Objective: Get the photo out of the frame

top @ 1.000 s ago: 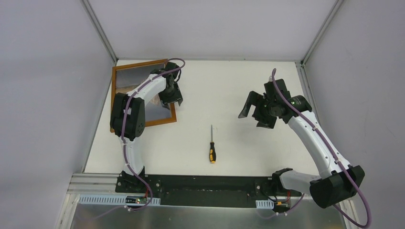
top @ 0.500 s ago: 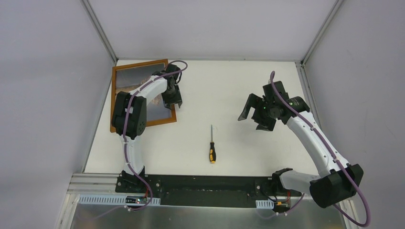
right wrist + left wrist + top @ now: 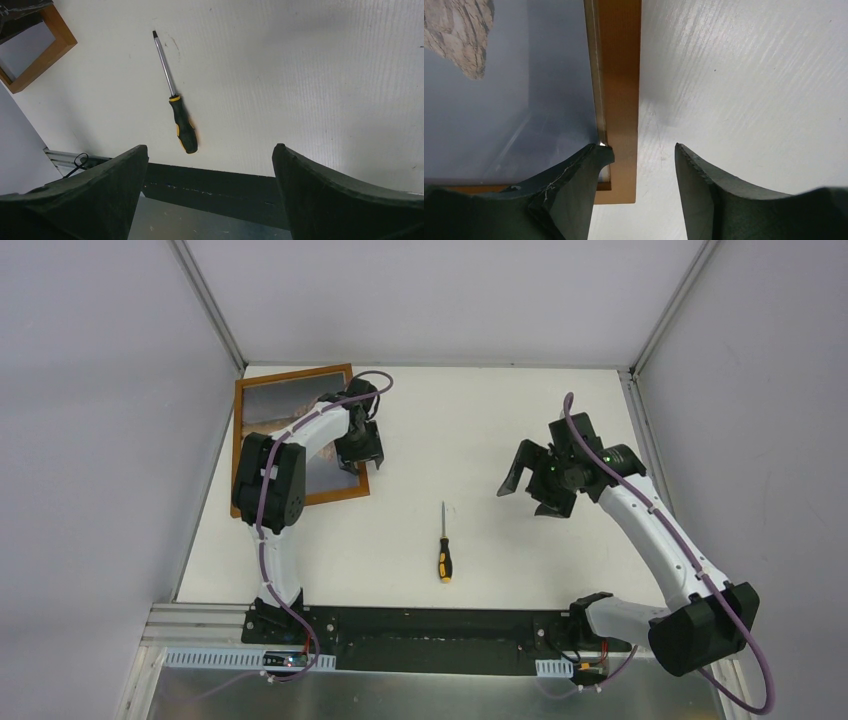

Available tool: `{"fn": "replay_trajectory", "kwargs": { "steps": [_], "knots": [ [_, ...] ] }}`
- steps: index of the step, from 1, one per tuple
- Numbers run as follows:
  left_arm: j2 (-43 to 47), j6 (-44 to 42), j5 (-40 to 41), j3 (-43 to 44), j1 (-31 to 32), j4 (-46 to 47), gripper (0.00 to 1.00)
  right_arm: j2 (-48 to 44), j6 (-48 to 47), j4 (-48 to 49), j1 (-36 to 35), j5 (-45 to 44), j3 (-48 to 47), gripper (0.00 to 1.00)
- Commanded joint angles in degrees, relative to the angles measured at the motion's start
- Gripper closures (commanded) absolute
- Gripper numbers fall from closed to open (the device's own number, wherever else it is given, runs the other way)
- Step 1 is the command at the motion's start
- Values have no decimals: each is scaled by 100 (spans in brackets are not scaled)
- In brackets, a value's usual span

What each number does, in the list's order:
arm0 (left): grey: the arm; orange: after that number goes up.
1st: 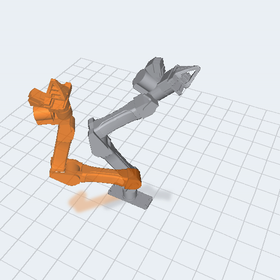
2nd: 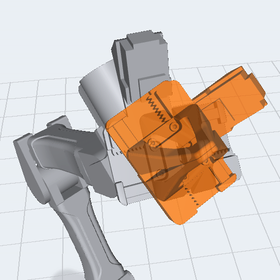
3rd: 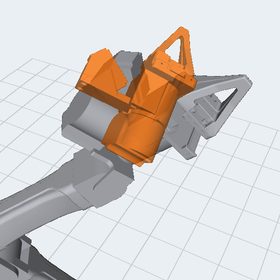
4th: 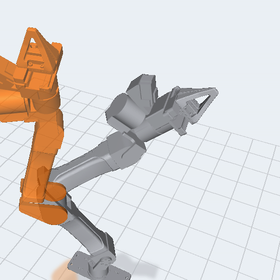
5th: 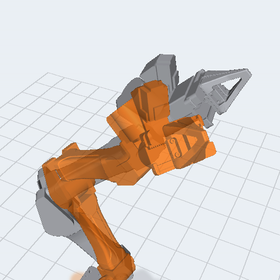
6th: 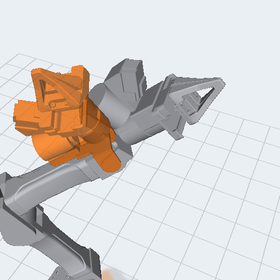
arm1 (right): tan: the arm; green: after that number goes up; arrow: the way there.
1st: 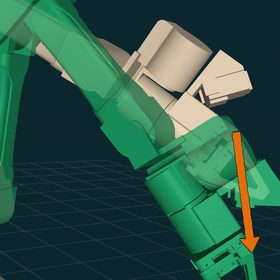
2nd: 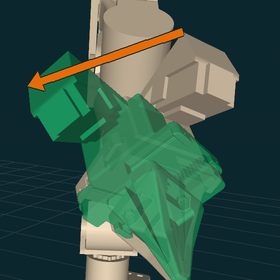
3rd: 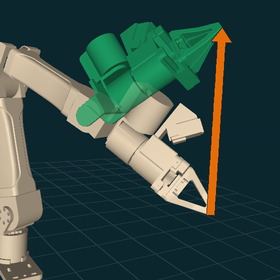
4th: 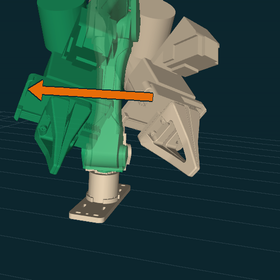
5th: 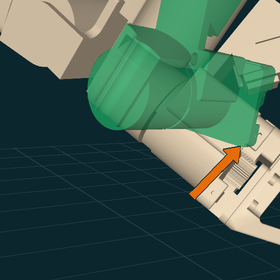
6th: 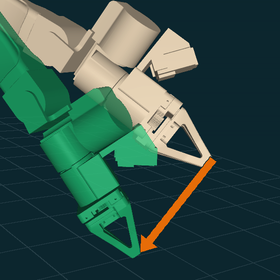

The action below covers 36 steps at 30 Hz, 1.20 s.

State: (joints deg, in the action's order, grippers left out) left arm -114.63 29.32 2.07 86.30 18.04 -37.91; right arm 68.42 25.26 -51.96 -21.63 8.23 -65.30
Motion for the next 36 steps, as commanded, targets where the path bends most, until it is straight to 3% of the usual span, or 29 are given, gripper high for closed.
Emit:
{"fn": "replay_trajectory", "kwargs": {
  "steps": [1,9,12,19,26,36],
  "knots": [
    [157,-199,119,-79,24,-148,44,-77,76,111,-16,93,35,1],
    [7,-68,56,-6,24,-146,64,-5,66,118,-9,153,86,1],
    [222,-31,121,-59,28,-150,51,2,41,109,-16,153,114,1],
    [684,-48,347,-76,24,-147,48,12,48,124,-12,195,154,1],
    [429,-66,220,-82,16,-156,49,38,25,123,-9,214,151,1],
    [116,-47,176,-82,41,-155,59,13,-36,81,-15,212,214,1]
  ]
}}
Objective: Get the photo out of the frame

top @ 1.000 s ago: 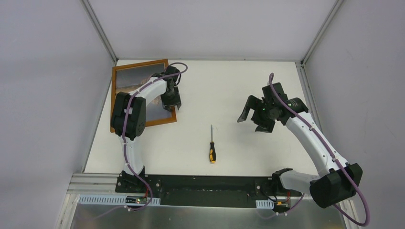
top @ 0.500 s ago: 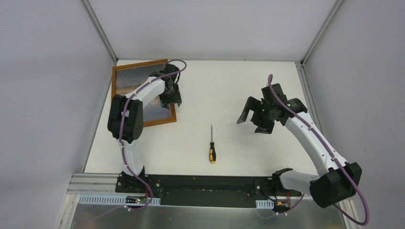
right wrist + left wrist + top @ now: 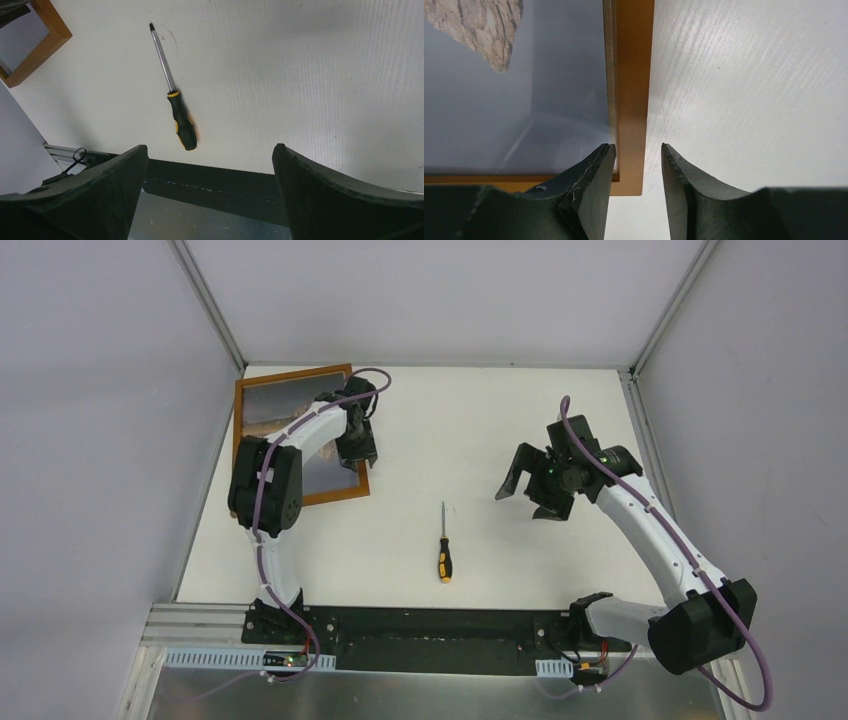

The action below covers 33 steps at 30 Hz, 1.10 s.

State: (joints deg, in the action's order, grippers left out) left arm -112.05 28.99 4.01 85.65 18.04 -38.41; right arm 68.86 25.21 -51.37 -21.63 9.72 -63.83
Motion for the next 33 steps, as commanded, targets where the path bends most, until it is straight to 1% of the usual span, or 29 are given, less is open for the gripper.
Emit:
{"fn": "replay_trajectory", "kwargs": {
  "steps": [1,7,11,15,19,20,23,25,28,33],
  "knots": [
    [-154,-2,-8,-28,41,-105,59,-24,-39,22,-16,74,83,1],
    [-253,-16,-21,-26,80,-106,59,-17,-51,52,-10,82,130,1],
    [-332,26,-36,-30,109,-105,62,46,-60,101,-19,109,122,1],
    [-393,19,-54,-22,143,-105,75,128,-51,206,-24,91,108,1],
    [-414,-24,-55,-17,164,-161,93,284,6,377,-114,55,91,1],
    [-391,-26,-58,13,164,-215,99,333,15,443,-166,29,84,1],
    [-224,-4,-151,160,173,-405,100,487,146,705,-400,-113,45,1],
    [-22,14,-300,277,173,-522,100,617,372,983,-484,5,65,1],
    [323,154,-390,409,182,-727,100,836,940,1755,-553,351,157,3],
    [867,367,-952,306,245,-784,100,1355,1642,2857,-768,642,108,4]
  ]
}}
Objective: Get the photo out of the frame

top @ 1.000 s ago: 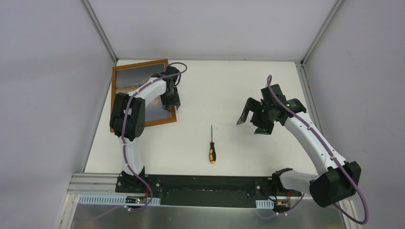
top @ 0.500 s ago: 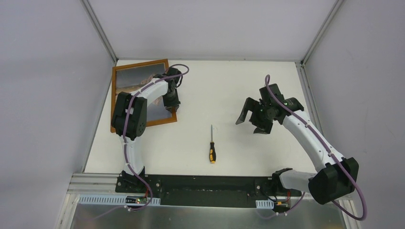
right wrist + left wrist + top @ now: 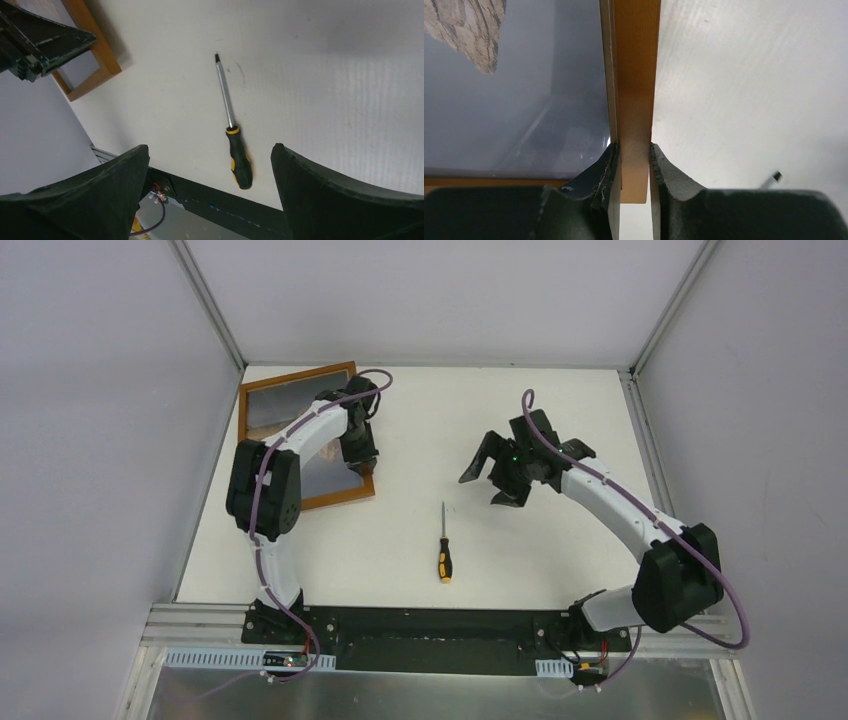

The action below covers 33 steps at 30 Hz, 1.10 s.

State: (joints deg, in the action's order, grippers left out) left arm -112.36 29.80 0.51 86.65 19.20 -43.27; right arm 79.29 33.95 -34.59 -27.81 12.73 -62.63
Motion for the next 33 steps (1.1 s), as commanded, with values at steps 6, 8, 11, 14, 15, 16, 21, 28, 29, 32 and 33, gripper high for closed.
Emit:
{"fn": "replay_trajectory", "kwargs": {
  "steps": [6,8,11,14,15,16,21,28,29,32,33],
  "knots": [
    [1514,522,-1022,-227,306,-294,100,1238,1246,2050,-300,638,-472,4],
    [1757,535,-1112,-379,386,-290,100,1551,1266,2229,-365,620,-695,3],
    [2106,618,-1156,-668,483,-291,100,2052,1438,2491,-416,780,-1106,2],
    [2450,755,-1192,-924,562,-284,100,2482,1452,2534,-553,897,-1547,2],
    [2561,805,-1200,-990,585,-277,100,2582,1456,2585,-606,901,-1660,2],
    [2650,836,-1201,-1053,619,-271,100,2697,1494,2652,-664,932,-1772,2],
    [2992,949,-1199,-1283,721,-267,100,3263,1718,2991,-978,1060,-2253,2],
    [3393,1004,-1193,-1573,779,-266,100,3752,1769,3369,-1263,1282,-2742,11],
    [3448,1013,-1207,-1621,778,-262,100,3786,1770,3385,-1280,1307,-2786,12],
    [3572,1031,-1224,-1710,787,-264,100,3841,1736,3402,-1380,1320,-2873,13],
    [3607,1042,-1224,-1732,795,-269,100,3861,1734,3428,-1411,1338,-2903,13]
  ]
}}
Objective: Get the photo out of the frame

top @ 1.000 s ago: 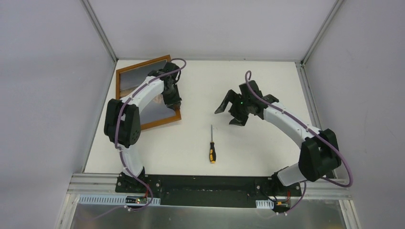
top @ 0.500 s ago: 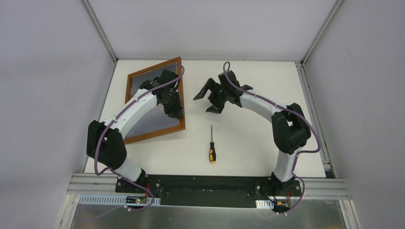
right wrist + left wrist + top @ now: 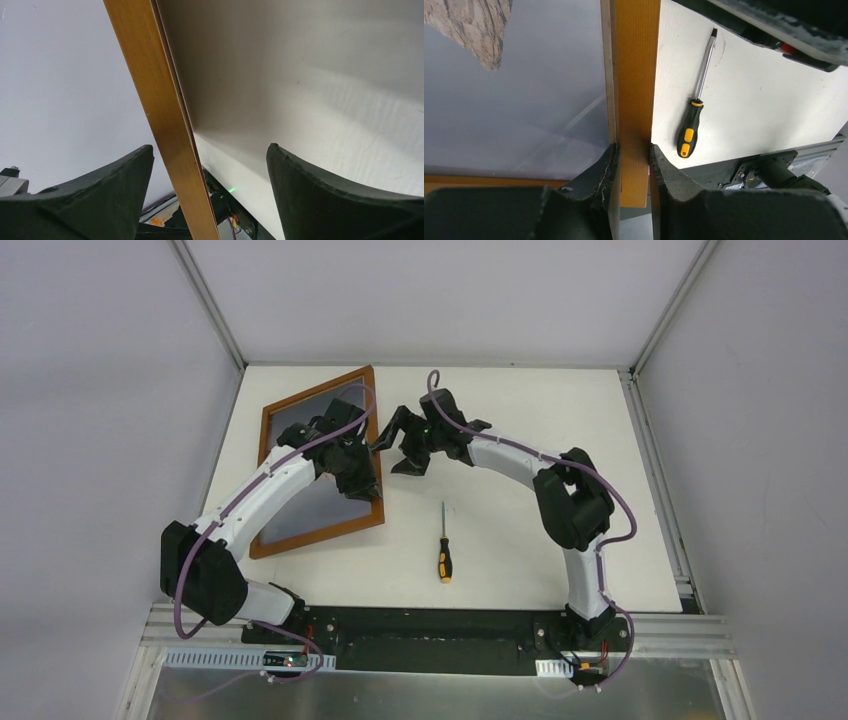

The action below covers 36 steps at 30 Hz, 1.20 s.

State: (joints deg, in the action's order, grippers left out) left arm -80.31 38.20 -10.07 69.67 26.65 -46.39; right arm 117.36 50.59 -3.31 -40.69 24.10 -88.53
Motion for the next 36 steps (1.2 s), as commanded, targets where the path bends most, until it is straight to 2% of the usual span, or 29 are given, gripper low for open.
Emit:
{"fn": "replay_trajectory", "kwargs": {
  "steps": [1,6,12,15,18,20,22,26,28,31,36],
  "knots": [
    [441,208,-153,-52,50,48,100,83,86,304,-172,235,-340,13],
    [463,241,-166,-15,58,50,100,179,38,305,-332,338,-449,20],
    [460,265,-167,164,59,46,100,109,-14,305,-424,381,-571,40],
    [499,331,-253,260,59,49,100,66,-34,279,-431,389,-685,54],
    [584,416,-282,363,59,44,100,52,-113,149,-426,437,-894,71],
    [655,487,-284,443,59,46,98,28,-237,26,-431,459,-1031,86],
    [760,566,-290,559,59,43,78,-33,-465,-247,-422,386,-1189,99],
    [1112,652,-159,922,59,38,38,-295,-783,-726,-336,266,-1490,100],
    [1287,681,-42,1145,59,22,26,-390,-974,-1305,-266,150,-1899,100],
    [1517,710,162,1484,59,-45,17,-444,-1184,-2412,-112,113,-2640,100],
    [1911,769,523,1666,58,-115,16,-677,-1036,-3276,230,307,-3338,100]
  ]
}}
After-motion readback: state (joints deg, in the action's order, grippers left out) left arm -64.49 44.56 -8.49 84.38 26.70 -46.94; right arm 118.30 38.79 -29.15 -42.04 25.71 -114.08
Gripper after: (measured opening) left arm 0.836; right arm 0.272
